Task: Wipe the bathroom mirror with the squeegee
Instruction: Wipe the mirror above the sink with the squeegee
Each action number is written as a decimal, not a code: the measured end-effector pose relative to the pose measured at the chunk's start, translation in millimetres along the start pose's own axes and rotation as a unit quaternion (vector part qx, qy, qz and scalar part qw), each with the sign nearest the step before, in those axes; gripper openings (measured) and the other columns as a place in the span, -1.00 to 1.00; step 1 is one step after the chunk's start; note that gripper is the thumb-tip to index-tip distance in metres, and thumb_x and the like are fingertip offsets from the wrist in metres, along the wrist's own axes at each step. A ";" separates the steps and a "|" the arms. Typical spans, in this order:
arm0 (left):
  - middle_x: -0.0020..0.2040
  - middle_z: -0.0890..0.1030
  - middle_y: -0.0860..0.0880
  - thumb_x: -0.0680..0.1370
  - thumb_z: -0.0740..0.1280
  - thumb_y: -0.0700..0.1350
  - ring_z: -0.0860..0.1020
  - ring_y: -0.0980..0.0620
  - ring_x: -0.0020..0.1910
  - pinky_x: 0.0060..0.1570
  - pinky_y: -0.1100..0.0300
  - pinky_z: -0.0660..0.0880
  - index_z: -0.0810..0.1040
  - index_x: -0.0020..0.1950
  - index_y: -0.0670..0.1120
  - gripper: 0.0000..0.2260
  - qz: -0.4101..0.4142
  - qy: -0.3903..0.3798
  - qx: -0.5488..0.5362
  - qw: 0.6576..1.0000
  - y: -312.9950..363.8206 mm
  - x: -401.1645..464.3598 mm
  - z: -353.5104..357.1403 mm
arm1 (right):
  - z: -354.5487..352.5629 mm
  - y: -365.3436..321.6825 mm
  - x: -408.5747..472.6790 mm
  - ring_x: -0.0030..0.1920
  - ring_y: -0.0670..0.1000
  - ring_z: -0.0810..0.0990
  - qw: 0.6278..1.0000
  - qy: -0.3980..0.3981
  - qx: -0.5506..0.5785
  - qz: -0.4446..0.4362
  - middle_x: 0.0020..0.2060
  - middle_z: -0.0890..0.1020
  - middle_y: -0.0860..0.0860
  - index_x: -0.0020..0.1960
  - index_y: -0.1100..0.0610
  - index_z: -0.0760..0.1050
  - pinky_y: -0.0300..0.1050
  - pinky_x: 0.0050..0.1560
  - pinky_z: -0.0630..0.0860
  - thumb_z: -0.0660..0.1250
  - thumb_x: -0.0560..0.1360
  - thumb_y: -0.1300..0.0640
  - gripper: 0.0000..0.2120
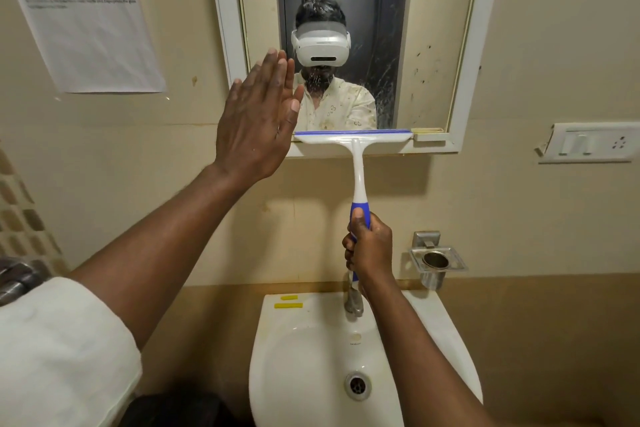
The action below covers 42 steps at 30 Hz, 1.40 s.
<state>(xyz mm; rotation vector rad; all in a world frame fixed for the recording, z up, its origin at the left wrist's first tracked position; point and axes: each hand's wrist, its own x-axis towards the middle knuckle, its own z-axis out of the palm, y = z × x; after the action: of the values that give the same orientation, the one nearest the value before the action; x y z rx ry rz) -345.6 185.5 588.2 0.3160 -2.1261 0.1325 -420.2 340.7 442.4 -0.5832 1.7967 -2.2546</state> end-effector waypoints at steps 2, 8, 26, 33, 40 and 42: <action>0.57 -0.01 0.00 0.64 -0.04 0.08 -0.01 0.06 0.53 0.49 0.00 -0.06 -0.02 0.55 -0.03 -0.50 0.003 0.001 -0.002 1.000 1.8 0.7 -1.9 | -0.5 -2.2 -0.9 -0.52 -0.06 0.29 1.000 -0.004 0.002 0.000 -0.44 0.36 0.05 -0.22 0.17 0.35 -0.23 -0.55 0.26 0.18 0.58 -0.03 -0.69; 0.57 0.01 0.02 0.62 -0.04 0.09 0.01 0.06 0.53 0.49 -0.02 -0.02 0.02 0.55 -0.02 -0.49 0.008 0.029 -0.004 1.000 1.2 18.6 -15.2 | -1.2 -31.3 2.0 -0.53 -0.07 0.28 0.998 -0.036 0.012 -0.047 -0.45 0.35 0.07 -0.23 0.16 0.33 -0.23 -0.56 0.24 0.19 0.58 -0.02 -0.69; 0.57 -0.05 0.02 0.61 -0.04 0.12 -0.07 0.09 0.53 0.48 0.07 -0.10 -0.04 0.55 0.00 -0.47 0.072 0.130 0.025 0.988 10.3 122.5 -63.2 | 20.9 -319.4 134.7 -0.21 0.15 0.40 0.966 -0.012 -0.027 -0.257 -0.30 0.45 0.13 -0.05 0.22 0.43 0.08 -0.10 0.35 0.09 0.58 -0.13 -0.60; 0.56 -0.05 0.03 0.60 -0.07 0.14 -0.05 0.08 0.53 0.48 0.06 -0.07 -0.03 0.55 -0.01 -0.46 0.084 0.149 0.026 0.985 10.6 139.4 -66.7 | 22.3 -346.6 151.8 -0.40 0.03 0.42 0.962 0.027 -0.031 -0.271 -0.41 0.44 0.05 -0.12 0.16 0.43 -0.01 -0.18 0.42 0.13 0.58 -0.07 -0.68; 0.56 -0.11 0.08 0.61 -0.10 0.15 -0.11 0.13 0.53 0.48 0.08 -0.12 -0.12 0.55 0.05 -0.47 0.077 0.137 0.037 0.987 1.3 137.5 -51.3 | 24.2 -349.8 165.8 -0.08 0.15 0.47 0.970 0.021 -0.073 -0.230 -0.05 0.51 0.17 0.20 0.28 0.45 0.15 0.05 0.49 0.10 0.53 -0.13 -0.48; 0.56 -0.11 0.09 0.60 -0.11 0.17 -0.11 0.13 0.53 0.47 0.09 -0.15 -0.09 0.55 0.05 -0.46 0.076 0.132 0.034 0.988 0.5 137.4 -47.0 | 26.4 -350.9 166.2 -0.07 0.16 0.49 0.971 0.020 -0.070 -0.230 -0.03 0.53 0.18 0.20 0.28 0.46 0.18 0.10 0.50 0.10 0.52 -0.12 -0.48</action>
<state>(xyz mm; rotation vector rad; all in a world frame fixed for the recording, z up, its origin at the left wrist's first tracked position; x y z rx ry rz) -378.7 172.4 729.0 0.1648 -1.8844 0.3181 -528.3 336.8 816.2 -1.0879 2.0221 -2.4395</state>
